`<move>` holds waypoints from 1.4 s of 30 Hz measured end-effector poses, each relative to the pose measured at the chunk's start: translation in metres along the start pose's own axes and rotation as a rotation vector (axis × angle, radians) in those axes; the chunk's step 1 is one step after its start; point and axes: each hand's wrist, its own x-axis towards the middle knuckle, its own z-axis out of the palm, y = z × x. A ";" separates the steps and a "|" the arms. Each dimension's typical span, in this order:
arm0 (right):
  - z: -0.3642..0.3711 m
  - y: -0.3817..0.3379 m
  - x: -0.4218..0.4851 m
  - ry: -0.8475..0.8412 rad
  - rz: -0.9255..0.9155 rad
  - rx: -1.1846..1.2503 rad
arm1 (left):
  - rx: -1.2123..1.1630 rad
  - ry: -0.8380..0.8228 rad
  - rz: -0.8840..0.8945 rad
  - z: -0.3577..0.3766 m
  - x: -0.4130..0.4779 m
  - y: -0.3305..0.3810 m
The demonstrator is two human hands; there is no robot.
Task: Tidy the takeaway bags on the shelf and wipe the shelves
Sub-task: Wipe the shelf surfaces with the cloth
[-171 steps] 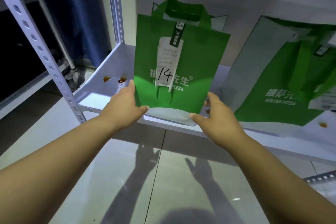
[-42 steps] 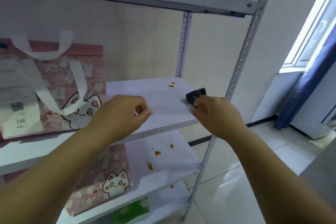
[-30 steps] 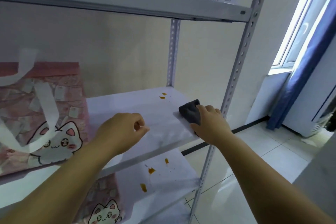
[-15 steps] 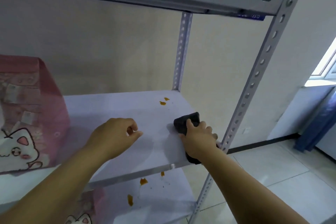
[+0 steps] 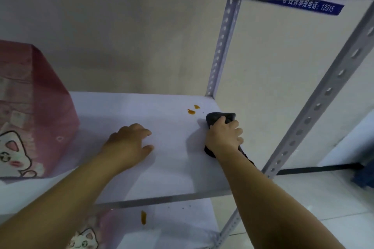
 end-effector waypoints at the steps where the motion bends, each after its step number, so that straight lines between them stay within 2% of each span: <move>1: 0.003 -0.003 0.007 0.018 -0.002 0.007 | 0.012 -0.006 -0.010 0.000 0.006 -0.002; 8: 0.015 -0.026 0.058 0.029 0.026 0.024 | 0.024 0.032 0.014 0.003 0.039 -0.016; 14: 0.025 -0.051 0.097 -0.050 -0.044 -0.016 | 0.044 0.044 0.071 0.007 0.052 -0.023; 17: 0.029 -0.065 0.100 -0.142 -0.205 -0.076 | 0.032 0.027 0.077 0.005 0.055 -0.027; 20: 0.033 -0.073 0.087 -0.206 -0.451 -0.103 | 0.045 0.016 0.090 0.004 0.057 -0.029; 22: 0.037 -0.072 0.071 -0.220 -0.627 -0.083 | 0.044 0.005 0.092 0.004 0.059 -0.029; 24: 0.041 -0.065 0.061 -0.206 -0.710 -0.044 | 0.043 0.005 0.097 0.005 0.060 -0.032; 26: 0.039 -0.057 0.068 -0.157 -0.632 -0.043 | 0.037 0.011 0.093 0.006 0.059 -0.034; 29: 0.028 -0.042 0.092 -0.112 -0.274 -0.079 | 0.031 0.027 0.094 0.007 0.057 -0.035; 31: 0.025 -0.040 0.098 -0.095 -0.147 -0.131 | 0.036 0.026 0.089 0.007 0.058 -0.035; 33: 0.027 -0.048 0.089 -0.088 -0.213 -0.171 | 0.038 0.028 0.081 0.007 0.058 -0.034; 38: 0.038 -0.053 0.030 -0.134 -0.645 -0.084 | 0.037 0.023 0.078 0.009 0.058 -0.034; 40: 0.032 -0.037 0.027 -0.119 -0.598 -0.075 | 0.032 0.028 0.078 0.010 0.057 -0.034; 42: 0.022 -0.019 0.032 -0.098 -0.385 -0.074 | 0.043 0.036 0.079 0.010 0.054 -0.033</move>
